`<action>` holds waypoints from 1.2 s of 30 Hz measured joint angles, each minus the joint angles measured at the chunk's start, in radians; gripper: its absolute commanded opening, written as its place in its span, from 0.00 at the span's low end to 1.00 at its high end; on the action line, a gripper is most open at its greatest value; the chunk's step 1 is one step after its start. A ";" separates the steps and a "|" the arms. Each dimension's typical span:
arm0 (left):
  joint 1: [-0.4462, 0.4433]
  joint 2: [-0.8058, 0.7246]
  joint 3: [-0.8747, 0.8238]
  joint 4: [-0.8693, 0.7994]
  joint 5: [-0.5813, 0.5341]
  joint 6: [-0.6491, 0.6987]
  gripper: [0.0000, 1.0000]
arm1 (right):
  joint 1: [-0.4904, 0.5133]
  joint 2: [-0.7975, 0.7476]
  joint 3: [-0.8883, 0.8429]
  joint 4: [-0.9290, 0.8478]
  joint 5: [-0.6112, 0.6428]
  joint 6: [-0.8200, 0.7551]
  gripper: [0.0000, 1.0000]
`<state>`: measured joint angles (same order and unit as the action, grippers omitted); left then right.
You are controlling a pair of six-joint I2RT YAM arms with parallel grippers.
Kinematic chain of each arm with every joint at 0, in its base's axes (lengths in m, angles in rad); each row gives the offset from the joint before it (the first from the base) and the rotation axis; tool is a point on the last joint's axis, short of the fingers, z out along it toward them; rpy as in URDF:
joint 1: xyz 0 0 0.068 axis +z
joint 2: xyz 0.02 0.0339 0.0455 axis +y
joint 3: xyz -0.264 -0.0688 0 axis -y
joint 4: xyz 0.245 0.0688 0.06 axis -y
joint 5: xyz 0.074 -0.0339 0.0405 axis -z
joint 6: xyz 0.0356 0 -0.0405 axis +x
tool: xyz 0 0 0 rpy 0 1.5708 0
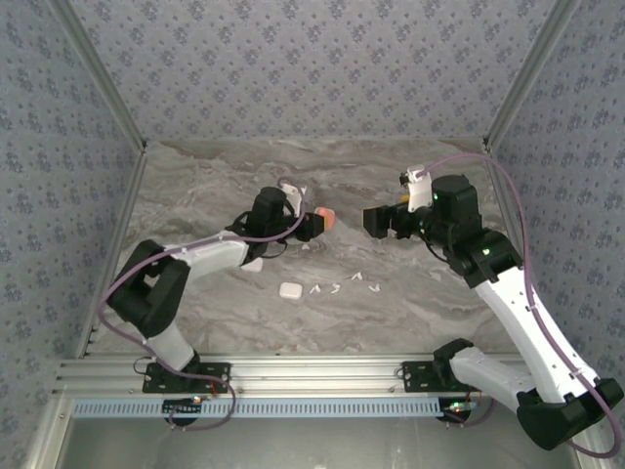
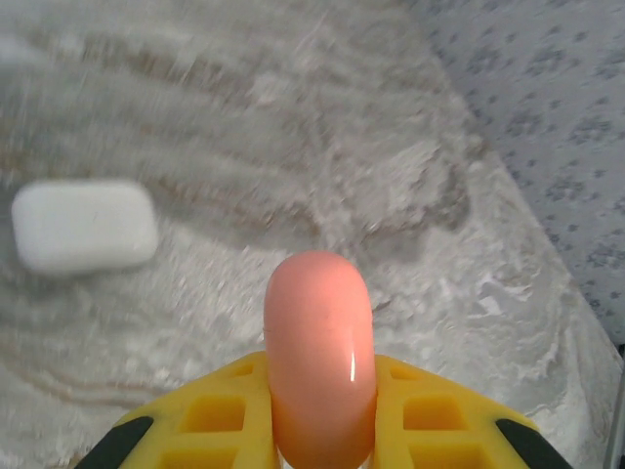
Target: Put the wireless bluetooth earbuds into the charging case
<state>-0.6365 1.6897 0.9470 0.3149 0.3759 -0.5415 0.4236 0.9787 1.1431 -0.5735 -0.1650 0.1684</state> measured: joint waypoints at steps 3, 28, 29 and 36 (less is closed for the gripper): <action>0.000 0.063 0.000 -0.011 -0.002 -0.061 0.00 | -0.005 0.000 -0.004 -0.003 0.010 0.000 1.00; 0.018 0.199 0.037 -0.092 -0.028 -0.185 0.49 | -0.014 0.006 -0.034 -0.015 0.016 0.000 1.00; 0.021 0.199 0.038 -0.096 -0.029 -0.186 0.50 | -0.014 0.006 -0.034 -0.015 0.017 0.000 1.00; 0.032 0.196 0.037 -0.105 -0.049 -0.182 0.60 | -0.014 0.013 -0.035 -0.015 0.014 0.000 1.00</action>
<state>-0.6044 1.8862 0.9840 0.2100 0.3267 -0.7238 0.4095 0.9916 1.1084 -0.5884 -0.1505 0.1680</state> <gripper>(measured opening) 0.573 0.998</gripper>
